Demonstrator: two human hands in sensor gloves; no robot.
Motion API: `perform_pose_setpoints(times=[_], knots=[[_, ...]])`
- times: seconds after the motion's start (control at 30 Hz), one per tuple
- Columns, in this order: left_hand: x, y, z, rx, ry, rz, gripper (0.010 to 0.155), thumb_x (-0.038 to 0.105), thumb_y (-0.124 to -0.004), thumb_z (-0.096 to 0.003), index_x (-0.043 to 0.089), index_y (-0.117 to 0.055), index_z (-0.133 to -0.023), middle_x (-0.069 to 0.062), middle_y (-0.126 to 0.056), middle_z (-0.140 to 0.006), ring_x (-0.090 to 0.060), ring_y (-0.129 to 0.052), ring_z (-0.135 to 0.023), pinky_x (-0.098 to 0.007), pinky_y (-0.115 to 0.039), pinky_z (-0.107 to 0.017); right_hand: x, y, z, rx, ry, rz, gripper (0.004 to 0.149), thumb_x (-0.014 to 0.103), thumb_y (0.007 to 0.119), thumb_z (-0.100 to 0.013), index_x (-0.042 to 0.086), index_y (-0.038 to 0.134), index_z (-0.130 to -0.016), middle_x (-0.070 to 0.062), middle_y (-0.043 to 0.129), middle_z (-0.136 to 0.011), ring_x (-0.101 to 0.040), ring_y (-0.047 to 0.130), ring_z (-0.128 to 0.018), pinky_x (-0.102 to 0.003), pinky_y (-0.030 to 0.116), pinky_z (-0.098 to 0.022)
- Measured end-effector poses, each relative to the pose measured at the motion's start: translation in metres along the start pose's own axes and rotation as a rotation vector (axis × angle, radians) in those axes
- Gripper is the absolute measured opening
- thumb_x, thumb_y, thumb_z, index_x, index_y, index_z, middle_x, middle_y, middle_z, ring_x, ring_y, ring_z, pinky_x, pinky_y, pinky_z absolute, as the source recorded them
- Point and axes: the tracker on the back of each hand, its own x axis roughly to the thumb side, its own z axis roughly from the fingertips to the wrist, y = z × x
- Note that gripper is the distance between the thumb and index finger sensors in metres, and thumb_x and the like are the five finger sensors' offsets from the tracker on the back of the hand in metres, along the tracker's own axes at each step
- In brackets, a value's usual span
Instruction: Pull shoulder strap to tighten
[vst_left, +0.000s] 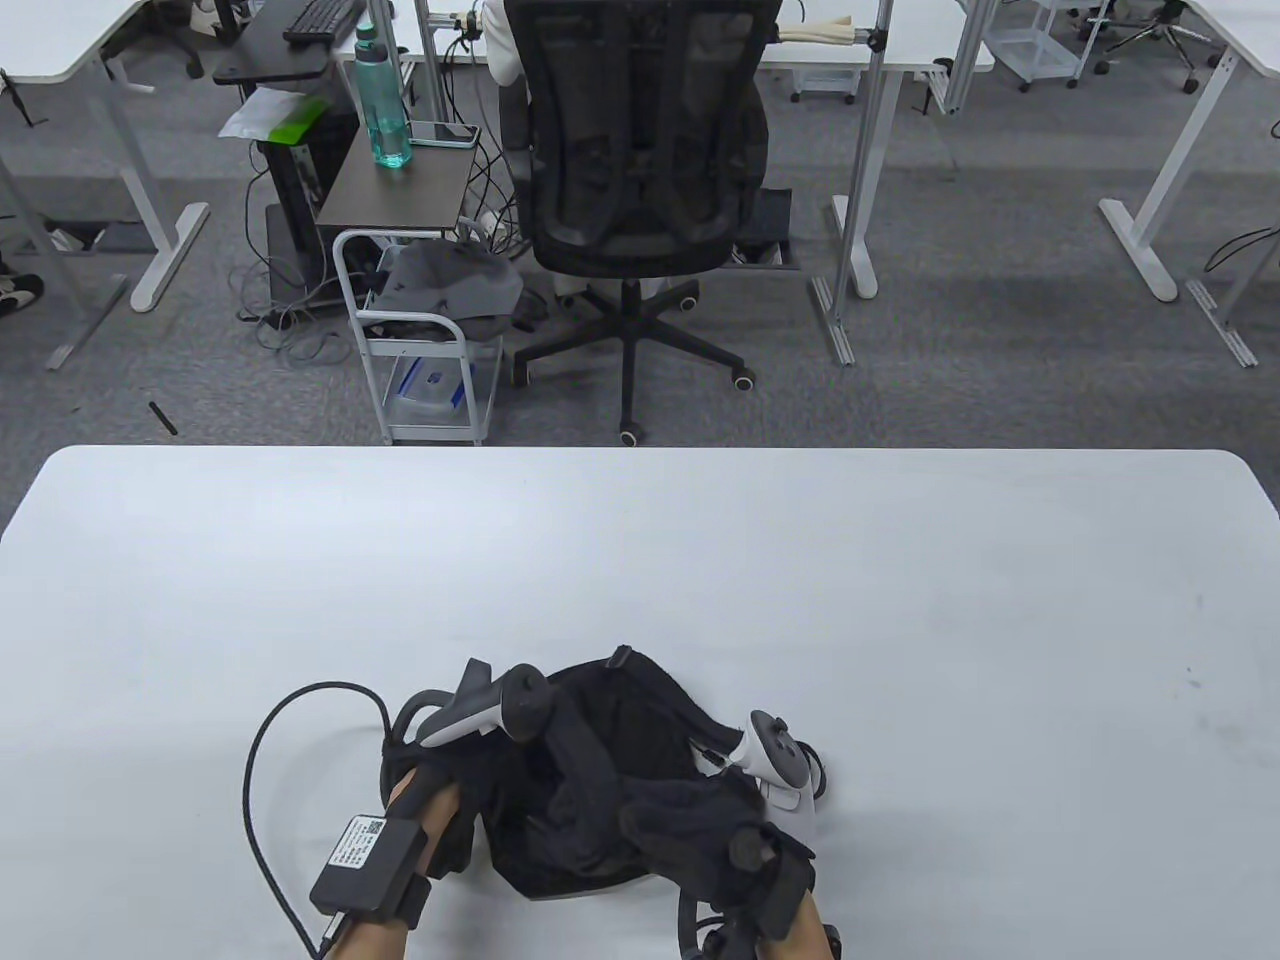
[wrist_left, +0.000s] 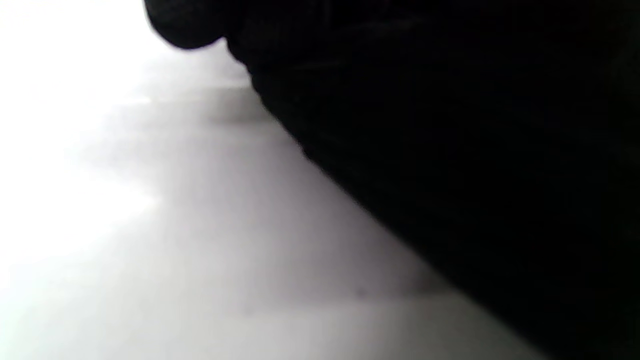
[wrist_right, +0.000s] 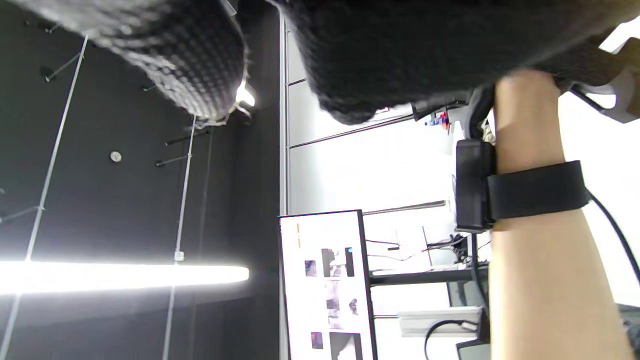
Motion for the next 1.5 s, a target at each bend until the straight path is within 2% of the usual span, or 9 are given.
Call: perform_pose_setpoints(times=[0.03,0.07,0.23,0.4,0.63,0.83,0.97,1.17,1.5], knots=[[-0.001,0.002,-0.003,-0.019,0.004,0.004,0.108,0.064,-0.088,-0.0201,0.035,-0.025,-0.102,0.014,-0.070,-0.083,-0.008,-0.081,-0.062,-0.029,-0.076,-0.051,0.000,0.001,-0.001,0.007,0.008,0.002,0.067,0.049,0.080,-0.050,-0.009,0.079,-0.083,-0.032,0.057,-0.105,-0.064,0.049,-0.092,-0.073,0.044,-0.061],[-0.002,0.003,-0.007,-0.029,0.008,0.007,0.108,0.064,-0.089,-0.0200,0.035,-0.025,-0.102,0.014,-0.070,-0.083,-0.008,-0.081,-0.062,-0.030,-0.075,-0.051,0.000,0.001,0.000,0.007,0.024,0.011,0.066,0.048,0.080,-0.050,-0.010,0.078,-0.083,-0.034,0.058,-0.104,-0.065,0.047,-0.092,-0.076,0.041,-0.060],[-0.006,0.012,-0.022,-0.119,0.022,0.043,0.107,0.062,-0.091,-0.0203,0.036,-0.025,-0.100,0.014,-0.071,-0.081,-0.009,-0.081,-0.062,-0.030,-0.076,-0.051,-0.006,0.007,-0.005,0.062,0.117,0.072,0.071,0.049,0.079,-0.051,-0.017,0.078,-0.079,-0.038,0.082,-0.083,-0.056,0.089,-0.071,-0.068,0.065,-0.055],[-0.004,0.020,-0.036,-0.163,0.049,0.015,0.106,0.060,-0.092,-0.0216,0.037,-0.025,-0.099,0.015,-0.071,-0.080,-0.009,-0.082,-0.062,-0.030,-0.076,-0.051,-0.023,0.019,-0.015,0.169,0.316,0.305,0.072,0.048,0.076,-0.053,-0.019,0.079,-0.078,-0.041,0.083,-0.081,-0.055,0.095,-0.064,-0.064,0.071,-0.053],[-0.003,0.026,-0.049,-0.131,0.066,-0.025,0.105,0.058,-0.092,-0.0213,0.038,-0.025,-0.099,0.015,-0.072,-0.079,-0.009,-0.083,-0.060,-0.031,-0.076,-0.051,-0.052,0.025,-0.023,0.142,0.605,0.649,0.064,0.039,0.077,-0.051,-0.020,0.085,-0.074,-0.040,0.082,-0.084,-0.060,0.088,-0.069,-0.066,0.059,-0.058],[-0.006,0.026,-0.053,-0.055,0.036,-0.006,0.104,0.057,-0.092,-0.0213,0.036,-0.029,-0.101,0.013,-0.073,-0.081,-0.010,-0.083,-0.060,-0.031,-0.076,-0.051,-0.064,0.032,-0.027,0.112,0.737,0.889,0.068,0.038,0.077,-0.049,-0.023,0.083,-0.079,-0.038,0.064,-0.097,-0.064,0.063,-0.084,-0.071,0.037,-0.060],[-0.006,0.025,-0.048,0.040,0.011,-0.018,0.102,0.058,-0.091,-0.0210,0.034,-0.035,-0.103,0.012,-0.078,-0.082,-0.011,-0.087,-0.059,-0.031,-0.078,-0.050,-0.064,0.036,-0.027,0.123,0.728,0.871,0.076,0.041,0.076,-0.050,-0.026,0.070,-0.086,-0.040,0.047,-0.101,-0.067,0.047,-0.087,-0.073,0.031,-0.059],[-0.005,0.019,-0.036,0.163,-0.009,-0.034,0.097,0.058,-0.088,-0.0228,0.033,-0.044,-0.105,0.008,-0.081,-0.086,-0.013,-0.091,-0.062,-0.031,-0.081,-0.051,-0.038,0.027,-0.022,0.016,0.622,0.841,0.078,0.043,0.075,-0.051,-0.026,0.067,-0.088,-0.041,0.050,-0.100,-0.068,0.052,-0.085,-0.074,0.035,-0.058],[0.003,0.031,-0.002,0.414,0.051,-0.215,0.070,0.052,-0.087,-0.0275,0.031,-0.075,-0.093,0.009,-0.099,-0.078,-0.015,-0.104,-0.060,-0.034,-0.088,-0.044,0.020,-0.008,-0.006,-0.417,0.308,0.828,0.075,0.044,0.073,-0.052,-0.023,0.078,-0.083,-0.043,0.064,-0.095,-0.068,0.064,-0.081,-0.075,0.043,-0.057]])
